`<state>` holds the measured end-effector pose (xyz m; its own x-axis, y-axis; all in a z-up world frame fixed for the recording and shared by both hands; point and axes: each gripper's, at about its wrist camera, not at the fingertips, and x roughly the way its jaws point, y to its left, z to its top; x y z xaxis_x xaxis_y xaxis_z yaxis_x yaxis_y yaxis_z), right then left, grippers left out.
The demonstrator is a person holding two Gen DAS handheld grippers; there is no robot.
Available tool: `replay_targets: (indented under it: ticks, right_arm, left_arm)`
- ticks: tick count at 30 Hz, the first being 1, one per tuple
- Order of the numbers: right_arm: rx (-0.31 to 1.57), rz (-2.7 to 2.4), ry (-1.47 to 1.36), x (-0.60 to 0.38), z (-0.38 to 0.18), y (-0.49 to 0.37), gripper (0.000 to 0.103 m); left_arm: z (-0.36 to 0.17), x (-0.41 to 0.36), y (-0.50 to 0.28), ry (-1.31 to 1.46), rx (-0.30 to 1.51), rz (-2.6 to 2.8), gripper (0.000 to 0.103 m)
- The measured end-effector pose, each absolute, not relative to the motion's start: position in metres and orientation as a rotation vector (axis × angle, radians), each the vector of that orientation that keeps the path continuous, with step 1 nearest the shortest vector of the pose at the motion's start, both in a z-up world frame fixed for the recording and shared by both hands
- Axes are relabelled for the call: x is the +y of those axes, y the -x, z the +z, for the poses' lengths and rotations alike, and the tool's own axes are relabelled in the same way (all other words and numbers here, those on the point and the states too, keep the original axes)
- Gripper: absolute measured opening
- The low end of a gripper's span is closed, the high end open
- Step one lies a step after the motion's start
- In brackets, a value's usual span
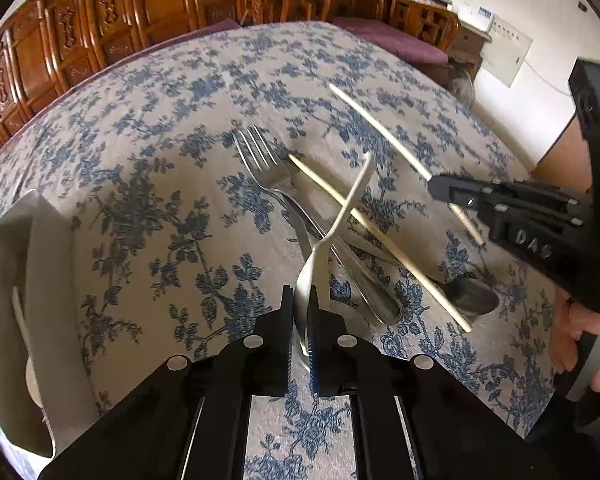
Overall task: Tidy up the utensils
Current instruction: 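Grasp a chopstick with the right tool while the left tool reaches toward a white spoon, then carry the white spoon into the grey tray and open the left tool while the right tool holds the chopstick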
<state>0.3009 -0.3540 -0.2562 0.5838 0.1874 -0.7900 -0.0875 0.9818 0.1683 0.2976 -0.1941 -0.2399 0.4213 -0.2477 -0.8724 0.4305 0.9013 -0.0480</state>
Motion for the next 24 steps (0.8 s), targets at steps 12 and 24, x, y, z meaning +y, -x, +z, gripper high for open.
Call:
replay_targets:
  ticks: [12, 24]
  right_arm:
    - [0.935, 0.207, -0.088, -0.332, -0.254, -0.295, 0.006]
    - [0.943, 0.236, -0.095, -0.323, -0.254, -0.291, 0.006]
  left_arm:
    - [-0.204, -0.146, -0.281, -0.132, 0.966, -0.353, 0.005]
    - [-0.185, -0.102, -0.262, -0.106, 0.928, -0.306, 0.005]
